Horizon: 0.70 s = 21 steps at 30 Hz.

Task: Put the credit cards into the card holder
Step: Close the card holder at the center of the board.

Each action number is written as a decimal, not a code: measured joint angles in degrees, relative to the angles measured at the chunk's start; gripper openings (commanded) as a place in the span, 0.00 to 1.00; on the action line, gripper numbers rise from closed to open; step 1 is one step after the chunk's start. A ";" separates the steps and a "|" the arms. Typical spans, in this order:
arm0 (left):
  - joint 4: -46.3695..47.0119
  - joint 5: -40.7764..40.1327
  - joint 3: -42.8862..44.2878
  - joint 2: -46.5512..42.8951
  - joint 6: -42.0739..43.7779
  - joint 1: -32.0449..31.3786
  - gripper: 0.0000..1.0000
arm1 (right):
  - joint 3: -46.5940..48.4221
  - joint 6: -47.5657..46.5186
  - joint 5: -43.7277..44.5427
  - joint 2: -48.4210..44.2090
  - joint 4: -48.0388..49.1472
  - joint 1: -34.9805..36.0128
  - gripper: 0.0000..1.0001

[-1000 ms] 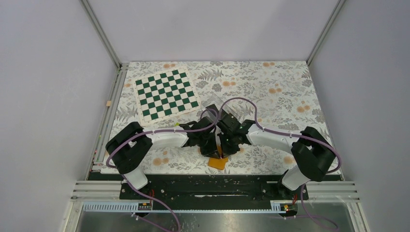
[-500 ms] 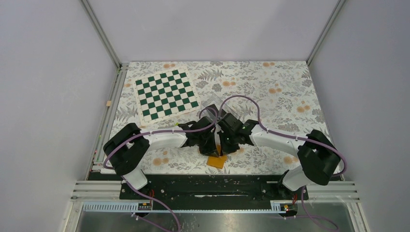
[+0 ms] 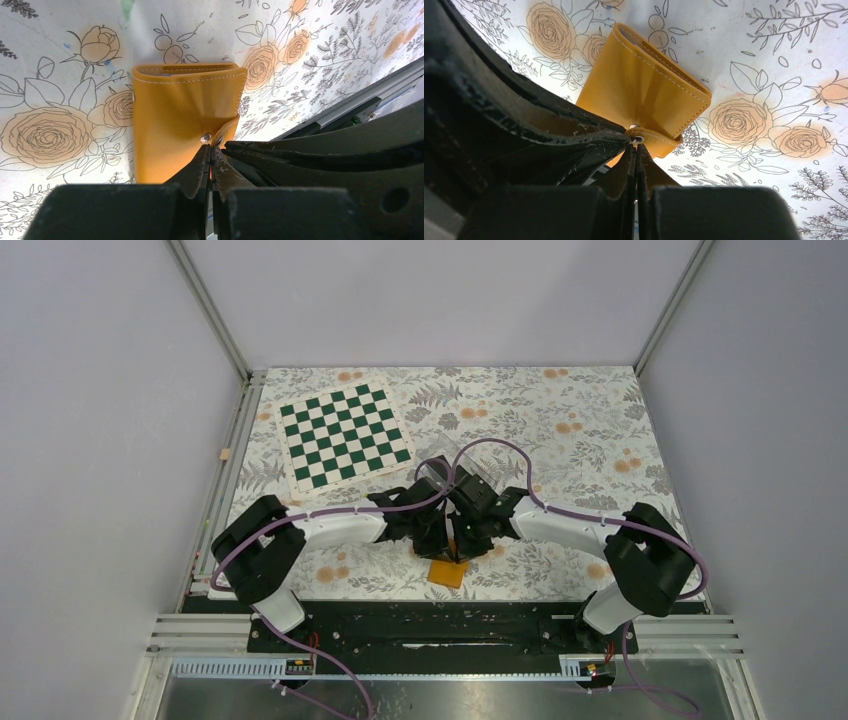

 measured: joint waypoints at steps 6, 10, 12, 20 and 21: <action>-0.83 -0.09 0.26 -0.55 0.68 0.00 0.00 | 0.35 -0.24 0.57 0.00 0.55 0.00 0.00; -1.40 -0.24 0.28 -0.55 0.85 0.00 0.00 | 0.37 -0.31 1.09 0.00 0.55 0.00 0.00; -1.55 -0.28 0.28 -0.55 0.83 0.00 0.00 | 0.39 -0.33 1.33 0.07 0.55 0.00 0.00; -2.38 -0.63 0.28 0.33 0.83 0.00 0.00 | 1.75 -0.37 1.38 2.32 0.74 -0.02 0.00; -2.49 -0.61 0.28 0.59 0.81 0.00 0.00 | 1.97 -0.39 1.33 2.73 0.76 -0.07 0.00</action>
